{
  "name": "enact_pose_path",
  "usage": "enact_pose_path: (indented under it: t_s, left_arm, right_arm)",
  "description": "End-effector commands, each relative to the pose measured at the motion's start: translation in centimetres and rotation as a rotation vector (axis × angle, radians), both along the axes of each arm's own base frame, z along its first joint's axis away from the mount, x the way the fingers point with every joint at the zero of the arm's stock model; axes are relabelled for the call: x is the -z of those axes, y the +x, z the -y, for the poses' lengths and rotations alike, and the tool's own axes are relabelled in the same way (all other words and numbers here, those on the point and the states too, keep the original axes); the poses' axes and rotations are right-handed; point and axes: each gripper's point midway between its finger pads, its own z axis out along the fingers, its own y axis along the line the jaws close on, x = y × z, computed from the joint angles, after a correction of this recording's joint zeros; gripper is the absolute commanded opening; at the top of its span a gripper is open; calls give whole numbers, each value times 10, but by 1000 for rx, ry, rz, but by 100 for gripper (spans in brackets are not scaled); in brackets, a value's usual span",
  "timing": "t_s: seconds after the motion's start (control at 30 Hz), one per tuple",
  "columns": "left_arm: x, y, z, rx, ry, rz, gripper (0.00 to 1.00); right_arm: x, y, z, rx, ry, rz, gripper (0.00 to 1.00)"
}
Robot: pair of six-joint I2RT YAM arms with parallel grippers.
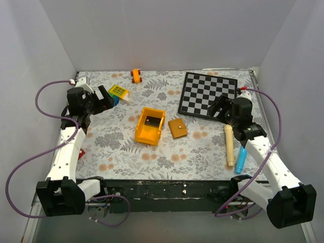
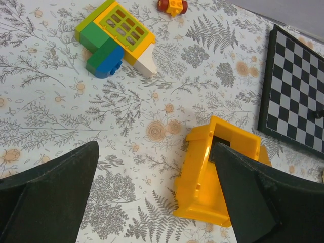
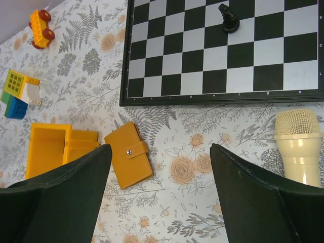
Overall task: Put the credit cards into the card holder
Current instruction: Open the card holder at the center of the board.
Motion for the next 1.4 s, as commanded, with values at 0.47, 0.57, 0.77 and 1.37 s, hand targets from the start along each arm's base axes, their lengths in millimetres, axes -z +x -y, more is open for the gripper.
enact_pose_path:
  t_s: [0.47,0.57,0.77,1.37]
  left_arm:
    - [-14,-2,-2,-9,20,34,98]
    - [-14,-3,-2,-7,19,36,98]
    - [-16,-1,7,41,-6,58,98]
    - [-7,-3,-20,-116,21,12,98]
  right_arm:
    - [-14,3,3,16,9,50,87]
    - [-14,-1,1,-16,-33,-12,86]
    - [-41,8,-18,-69,-172,38,88]
    - [-61,28,-179,-627,-462,236,95]
